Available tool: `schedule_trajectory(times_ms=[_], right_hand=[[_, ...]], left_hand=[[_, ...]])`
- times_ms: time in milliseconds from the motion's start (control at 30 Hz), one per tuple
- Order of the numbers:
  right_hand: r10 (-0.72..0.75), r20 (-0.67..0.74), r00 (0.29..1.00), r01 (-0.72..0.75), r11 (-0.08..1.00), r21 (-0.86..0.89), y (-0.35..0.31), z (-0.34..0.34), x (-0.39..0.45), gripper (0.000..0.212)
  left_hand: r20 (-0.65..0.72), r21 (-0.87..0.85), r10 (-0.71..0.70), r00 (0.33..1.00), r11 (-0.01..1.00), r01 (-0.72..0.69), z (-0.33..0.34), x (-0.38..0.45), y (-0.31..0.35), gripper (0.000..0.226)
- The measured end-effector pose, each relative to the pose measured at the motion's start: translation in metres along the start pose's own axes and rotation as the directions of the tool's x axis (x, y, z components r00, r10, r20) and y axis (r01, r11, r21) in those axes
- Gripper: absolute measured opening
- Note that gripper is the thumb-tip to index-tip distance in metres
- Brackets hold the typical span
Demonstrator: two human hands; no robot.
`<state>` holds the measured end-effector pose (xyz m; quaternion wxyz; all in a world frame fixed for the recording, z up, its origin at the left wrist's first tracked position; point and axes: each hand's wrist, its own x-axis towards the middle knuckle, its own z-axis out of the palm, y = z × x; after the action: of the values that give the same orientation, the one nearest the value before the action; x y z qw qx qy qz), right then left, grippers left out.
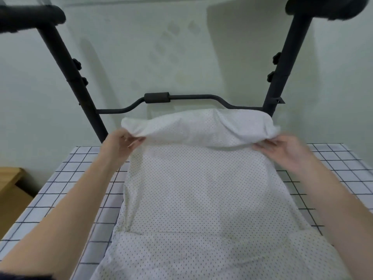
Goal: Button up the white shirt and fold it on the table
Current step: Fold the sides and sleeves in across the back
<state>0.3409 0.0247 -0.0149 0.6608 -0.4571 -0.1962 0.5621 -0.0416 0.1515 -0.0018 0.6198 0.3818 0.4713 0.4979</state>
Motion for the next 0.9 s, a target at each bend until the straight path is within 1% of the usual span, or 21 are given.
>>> schedule_trajectory(times_ms=[33, 67, 100, 133, 167, 233, 300, 333, 400, 467, 533, 567, 600, 633, 667, 700, 767, 800, 833, 867, 900], right_hand=[[-0.077, -0.026, 0.997, 0.071, 0.982, -0.175, 0.003, -0.007, -0.016, 0.036], [-0.167, -0.078, 0.983, 0.114, 0.883, -0.455, 0.008, -0.012, -0.032, 0.030], [-0.266, -0.084, 0.960, 0.132, 0.699, -0.703, 0.014, -0.020, -0.048, 0.023], [-0.301, -0.102, 0.948, 0.098, 0.582, -0.807, 0.022, -0.033, -0.058, 0.021], [-0.290, -0.110, 0.951, 0.063, 0.529, -0.846, 0.030, -0.045, -0.067, 0.023], [-0.252, -0.194, 0.948, -0.025, 0.550, -0.835, 0.046, -0.062, -0.081, 0.031], [-0.274, -0.287, 0.918, -0.088, 0.565, -0.820, 0.055, -0.066, -0.091, 0.032], [-0.307, -0.314, 0.899, -0.095, 0.562, -0.821, 0.058, -0.066, -0.093, 0.030], [-0.351, -0.298, 0.888, -0.092, 0.498, -0.862, 0.061, -0.058, -0.098, 0.021], [-0.294, -0.259, 0.920, -0.127, 0.402, -0.907, 0.061, -0.047, -0.100, 0.017], [-0.247, -0.192, 0.950, -0.122, 0.271, -0.955, 0.068, -0.039, -0.102, 0.027], [-0.280, -0.165, 0.946, -0.101, 0.230, -0.968, 0.071, -0.038, -0.101, 0.031], [-0.328, -0.174, 0.928, -0.096, 0.239, -0.966, 0.070, -0.037, -0.099, 0.031], [-0.363, -0.217, 0.906, -0.119, 0.274, -0.954, 0.066, -0.036, -0.100, 0.030], [-0.365, -0.264, 0.893, -0.169, 0.273, -0.947, 0.062, -0.037, -0.100, 0.028], [-0.317, -0.287, 0.904, -0.229, 0.210, -0.951, 0.058, -0.037, -0.102, 0.023], [-0.140, -0.296, 0.945, -0.295, 0.026, -0.955, 0.054, -0.038, -0.104, 0.012], [-0.086, -0.293, 0.952, -0.295, -0.012, -0.955, 0.054, -0.037, -0.106, 0.007], [-0.075, -0.275, 0.958, -0.277, -0.017, -0.961, 0.055, -0.036, -0.106, 0.006], [-0.091, -0.249, 0.964, -0.250, 0.001, -0.968, 0.056, -0.034, -0.104, 0.012], [-0.120, -0.231, 0.965, -0.229, 0.031, -0.973, 0.057, -0.031, -0.101, 0.026]], left_hand=[[-0.021, 0.141, 0.055, 0.998, 0.989, -0.052, -0.004, -0.019, -0.001, 0.013], [-0.037, 0.304, 0.126, 0.991, 0.946, -0.109, -0.012, -0.033, -0.007, 0.009], [-0.006, 0.437, 0.160, 0.987, 0.888, -0.141, -0.023, -0.046, -0.014, 0.005], [0.022, 0.537, 0.150, 0.988, 0.832, -0.138, -0.038, -0.056, -0.021, 0.004], [0.085, 0.564, 0.068, 0.994, 0.819, -0.104, -0.051, -0.064, -0.029, 0.008], [0.094, 0.532, -0.039, 0.995, 0.846, -0.017, -0.077, -0.072, -0.044, 0.022], [0.079, 0.605, -0.122, 0.989, 0.795, 0.050, -0.086, -0.083, -0.052, 0.026], [0.090, 0.649, -0.130, 0.987, 0.760, 0.041, -0.089, -0.086, -0.056, 0.026], [0.106, 0.675, -0.112, 0.988, 0.737, 0.011, -0.090, -0.094, -0.059, 0.029], [0.109, 0.698, -0.063, 0.992, 0.715, -0.032, -0.089, -0.098, -0.060, 0.029], [0.117, 0.732, -0.042, 0.992, 0.679, -0.057, -0.084, -0.104, -0.060, 0.027], [0.120, 0.737, -0.039, 0.992, 0.673, -0.063, -0.082, -0.106, -0.060, 0.029], [0.119, 0.732, -0.045, 0.992, 0.679, -0.057, -0.082, -0.106, -0.060, 0.032], [0.110, 0.730, -0.055, 0.992, 0.682, -0.043, -0.083, -0.108, -0.059, 0.033], [0.099, 0.730, -0.062, 0.993, 0.683, -0.030, -0.086, -0.107, -0.059, 0.034], [0.089, 0.741, -0.070, 0.994, 0.671, -0.019, -0.088, -0.108, -0.059, 0.033], [0.060, 0.758, -0.048, 0.997, 0.652, -0.014, -0.092, -0.106, -0.059, 0.031], [0.031, 0.765, 0.004, 1.000, 0.643, -0.026, -0.092, -0.104, -0.059, 0.028], [-0.005, 0.771, 0.066, 0.998, 0.636, -0.039, -0.092, -0.100, -0.059, 0.024], [-0.038, 0.766, 0.110, 0.993, 0.642, -0.042, -0.092, -0.094, -0.059, 0.019], [-0.072, 0.753, 0.128, 0.989, 0.657, -0.030, -0.091, -0.088, -0.060, 0.017]])
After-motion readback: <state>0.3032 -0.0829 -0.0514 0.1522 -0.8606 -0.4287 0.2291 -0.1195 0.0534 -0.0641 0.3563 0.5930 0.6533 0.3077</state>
